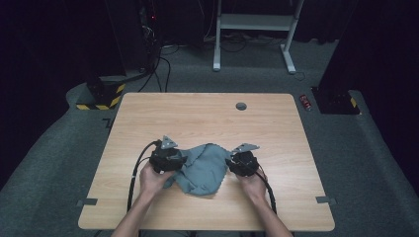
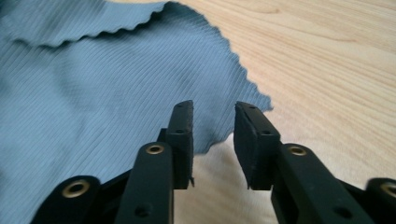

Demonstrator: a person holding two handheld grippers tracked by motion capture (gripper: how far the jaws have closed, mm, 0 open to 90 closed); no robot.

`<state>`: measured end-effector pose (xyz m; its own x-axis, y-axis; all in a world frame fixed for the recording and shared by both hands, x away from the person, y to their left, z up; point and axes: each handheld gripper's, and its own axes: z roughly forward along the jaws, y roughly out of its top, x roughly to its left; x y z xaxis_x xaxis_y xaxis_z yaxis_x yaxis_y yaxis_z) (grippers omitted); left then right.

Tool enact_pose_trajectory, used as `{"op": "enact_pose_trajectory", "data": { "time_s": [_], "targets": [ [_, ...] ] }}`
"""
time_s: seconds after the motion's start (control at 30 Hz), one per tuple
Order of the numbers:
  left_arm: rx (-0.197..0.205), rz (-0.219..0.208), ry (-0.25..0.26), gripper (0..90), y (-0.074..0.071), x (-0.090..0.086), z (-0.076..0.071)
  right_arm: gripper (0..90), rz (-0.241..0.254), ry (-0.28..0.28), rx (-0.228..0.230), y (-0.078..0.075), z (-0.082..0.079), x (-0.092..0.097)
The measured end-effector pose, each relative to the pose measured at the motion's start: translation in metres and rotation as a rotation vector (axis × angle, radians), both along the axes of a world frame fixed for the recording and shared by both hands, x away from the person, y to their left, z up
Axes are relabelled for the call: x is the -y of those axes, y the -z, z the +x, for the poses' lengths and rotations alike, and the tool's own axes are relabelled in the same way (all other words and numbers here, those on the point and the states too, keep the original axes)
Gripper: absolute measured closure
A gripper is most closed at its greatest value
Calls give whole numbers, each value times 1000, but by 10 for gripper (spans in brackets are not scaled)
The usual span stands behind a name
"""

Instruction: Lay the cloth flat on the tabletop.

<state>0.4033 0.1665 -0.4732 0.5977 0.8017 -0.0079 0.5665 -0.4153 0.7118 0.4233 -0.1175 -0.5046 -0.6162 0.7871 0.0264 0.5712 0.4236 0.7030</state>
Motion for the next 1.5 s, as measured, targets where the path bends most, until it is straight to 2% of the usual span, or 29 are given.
{"op": "enact_pose_trajectory", "data": {
  "time_s": [0.1,0.17,0.2,0.27,0.3,0.33,0.37,0.4,0.47,0.6,0.63,0.73,0.77,0.8,0.87,1.03,1.07,1.1,1.13,1.17,1.2,1.23,1.27,1.33,1.37,1.4,1.43,1.47,1.5],
  "targets": [
    [-28,75,29,441,10,15,1,649,-14,9,-13,4,7,-6],
    [-42,93,27,440,15,20,3,649,-23,11,-16,5,8,-8],
    [-51,131,23,465,19,25,6,671,-54,12,-23,8,11,-12],
    [-54,174,3,546,24,29,11,741,-73,8,-8,8,11,-14],
    [-54,174,3,598,24,29,11,741,-73,8,-8,8,11,-14],
    [-62,187,-8,678,26,30,16,830,-85,-9,-4,8,11,-16],
    [-62,187,-8,734,26,30,16,830,-85,-9,-4,8,11,-16],
    [-66,172,-16,808,25,30,20,883,-108,-18,5,7,12,-18],
    [-70,171,-16,883,24,29,21,889,-119,-24,3,7,13,-19],
    [-54,123,-26,895,6,25,27,892,-124,-30,30,-4,13,-17],
    [-54,123,-26,896,6,25,27,892,-124,-30,30,-4,13,-17],
    [-37,40,-62,896,-9,14,33,892,-120,-16,65,-21,17,-10],
    [-37,40,-62,895,-9,14,33,892,-120,-16,65,-21,17,-10],
    [-42,16,-92,895,-12,8,41,892,-137,-3,64,-28,24,-7],
    [-45,8,-114,895,-11,4,48,892,-154,6,59,-30,33,-6],
    [-61,-30,-219,889,-2,-12,75,891,-173,28,49,-27,53,-10],
    [-69,-50,-260,849,3,-17,81,889,-166,38,49,-23,62,-12],
    [-69,-50,-260,798,3,-17,81,889,-166,38,49,-23,62,-12],
    [-79,-53,-281,798,6,-20,84,884,-169,45,42,-21,66,-13],
    [-87,-52,-294,726,8,-21,85,861,-179,60,36,-18,70,-14],
    [-79,-35,-292,618,9,-22,82,808,-176,78,43,-16,74,-14],
    [-79,-35,-292,594,9,-22,82,808,-176,78,43,-16,74,-14],
    [-60,-49,-260,571,6,-23,73,776,-140,77,42,-19,70,-12],
    [-54,-61,-213,558,4,-22,60,756,-100,50,49,-23,60,-10],
    [-54,-61,-213,550,4,-22,60,756,-100,50,49,-23,60,-10],
    [-56,-46,-172,543,4,-20,46,730,-69,-27,35,-27,41,-11],
    [-56,-46,-172,542,4,-20,46,730,-69,-27,35,-27,41,-11],
    [-54,-41,-147,540,6,-20,36,709,-59,-86,28,-26,21,-13],
    [-59,-42,-132,540,8,-19,29,709,-59,-86,28,-26,21,-13]
  ]
}}
